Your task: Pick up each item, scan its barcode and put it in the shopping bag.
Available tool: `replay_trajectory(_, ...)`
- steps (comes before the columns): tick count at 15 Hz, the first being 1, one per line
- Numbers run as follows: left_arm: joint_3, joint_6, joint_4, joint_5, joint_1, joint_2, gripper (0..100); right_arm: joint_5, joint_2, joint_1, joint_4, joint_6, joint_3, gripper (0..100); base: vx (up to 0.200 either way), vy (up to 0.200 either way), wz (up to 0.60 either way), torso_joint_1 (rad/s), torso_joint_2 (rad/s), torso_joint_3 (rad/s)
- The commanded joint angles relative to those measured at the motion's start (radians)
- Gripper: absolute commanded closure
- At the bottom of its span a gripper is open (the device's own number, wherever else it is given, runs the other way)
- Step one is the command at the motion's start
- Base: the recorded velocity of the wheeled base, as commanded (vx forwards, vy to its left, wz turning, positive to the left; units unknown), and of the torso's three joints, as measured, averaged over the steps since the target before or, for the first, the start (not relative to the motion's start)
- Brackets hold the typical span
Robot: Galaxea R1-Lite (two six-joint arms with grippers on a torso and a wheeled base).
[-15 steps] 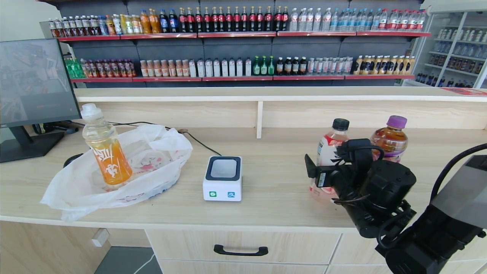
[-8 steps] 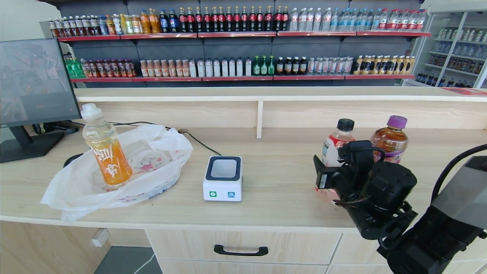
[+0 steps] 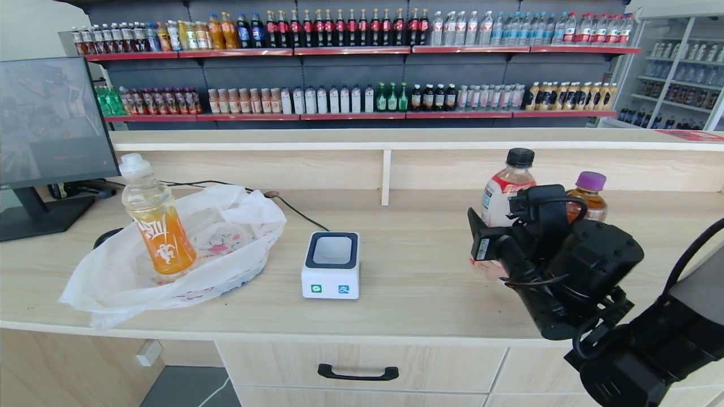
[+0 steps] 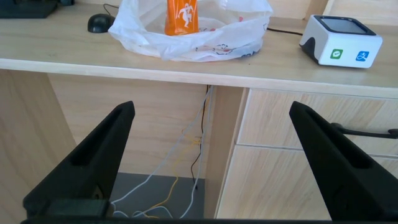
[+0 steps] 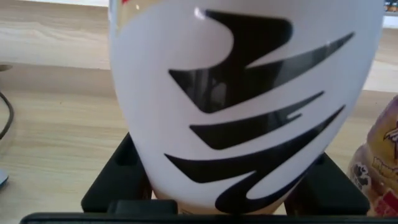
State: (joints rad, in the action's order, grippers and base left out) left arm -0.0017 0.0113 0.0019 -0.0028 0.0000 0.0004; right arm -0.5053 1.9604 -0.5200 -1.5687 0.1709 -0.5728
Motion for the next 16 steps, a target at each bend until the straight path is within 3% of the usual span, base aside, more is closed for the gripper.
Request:
replay_trajectory(1,0.0,-0.001,0.001,0.0,0.0,0.0,0,-0.001,-0.077,-0.011,-0.002,0.01,0.005,100,0.0,0.0,0.0,0.0,0.0,0.0)
replay_trajectory(11,0.0,-0.001,0.0,0.0,0.0,0.0,0,0.013,-0.313,-0.189,-0.002,-0.062,0.234,100,0.0,0.0,0.0,0.0,0.0,0.0)
replay_trajectory(16,0.0,0.001,0.001,0.0,0.0,0.0,0,0.011,-0.367,-0.253,-0.002,-0.025,0.221,100,0.0,0.0,0.0,0.0,0.0,0.0)
